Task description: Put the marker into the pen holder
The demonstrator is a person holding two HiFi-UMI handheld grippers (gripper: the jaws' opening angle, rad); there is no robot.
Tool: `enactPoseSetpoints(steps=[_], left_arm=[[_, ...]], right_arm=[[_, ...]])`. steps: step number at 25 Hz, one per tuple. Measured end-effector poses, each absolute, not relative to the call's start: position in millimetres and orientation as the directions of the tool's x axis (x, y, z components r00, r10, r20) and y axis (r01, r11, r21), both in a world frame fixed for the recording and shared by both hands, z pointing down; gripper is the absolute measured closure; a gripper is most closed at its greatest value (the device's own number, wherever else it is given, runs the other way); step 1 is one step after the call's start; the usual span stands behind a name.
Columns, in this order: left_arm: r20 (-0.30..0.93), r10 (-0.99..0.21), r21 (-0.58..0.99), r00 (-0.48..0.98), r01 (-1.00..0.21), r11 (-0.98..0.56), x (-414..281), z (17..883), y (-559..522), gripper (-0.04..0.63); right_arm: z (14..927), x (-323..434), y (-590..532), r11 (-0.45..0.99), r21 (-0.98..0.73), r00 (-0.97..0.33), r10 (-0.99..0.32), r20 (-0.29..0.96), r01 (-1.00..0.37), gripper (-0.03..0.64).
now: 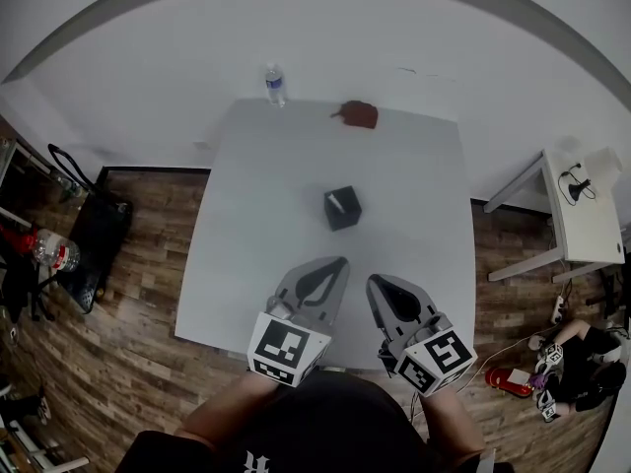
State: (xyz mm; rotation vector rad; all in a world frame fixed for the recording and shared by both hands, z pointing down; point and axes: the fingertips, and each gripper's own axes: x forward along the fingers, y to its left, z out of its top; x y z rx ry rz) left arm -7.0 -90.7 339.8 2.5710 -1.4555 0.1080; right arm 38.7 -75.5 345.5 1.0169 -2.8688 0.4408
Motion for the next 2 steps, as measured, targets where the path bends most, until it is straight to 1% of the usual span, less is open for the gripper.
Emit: enactPoseSetpoints(steps=[2], left_arm=[[0.154, -0.842, 0.125, 0.516, -0.856, -0.502, -8.9, 341.0, -93.4, 0.591]], right_arm=[[347.1, 37.1, -78.0, 0.74, -0.246, -0.779, -0.607, 0.158, -0.626, 0.601]])
